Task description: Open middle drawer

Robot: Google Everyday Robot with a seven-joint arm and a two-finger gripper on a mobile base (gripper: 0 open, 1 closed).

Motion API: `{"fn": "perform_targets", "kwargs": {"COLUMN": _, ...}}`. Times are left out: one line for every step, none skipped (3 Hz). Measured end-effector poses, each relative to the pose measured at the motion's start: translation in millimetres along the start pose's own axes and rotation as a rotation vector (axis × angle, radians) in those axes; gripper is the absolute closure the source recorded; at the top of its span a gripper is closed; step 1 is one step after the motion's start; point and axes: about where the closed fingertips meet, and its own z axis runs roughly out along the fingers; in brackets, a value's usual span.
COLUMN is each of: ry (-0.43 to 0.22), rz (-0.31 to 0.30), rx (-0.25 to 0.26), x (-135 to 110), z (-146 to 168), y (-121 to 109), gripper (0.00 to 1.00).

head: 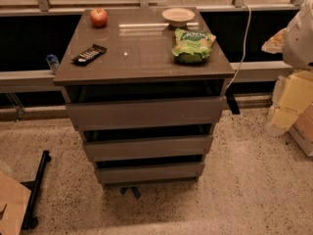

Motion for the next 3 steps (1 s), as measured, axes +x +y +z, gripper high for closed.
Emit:
{"fn": "perform_targets", "kwargs": {"ry": 0.0, "rz": 0.0, "rx": 0.0, "x": 0, "z": 0, "y": 0, "gripper": 0.0}}
{"fn": "perform_targets", "kwargs": {"ry": -0.015, "rz": -0.007, "rx": 0.018, "x": -1, "z": 20, "y": -7, "gripper": 0.0}}
{"fn": "perform_targets", "kwargs": {"ry": -0.048, "rz": -0.017, "rx": 0.042, "x": -5, "z": 40, "y": -13, "gripper": 0.0}}
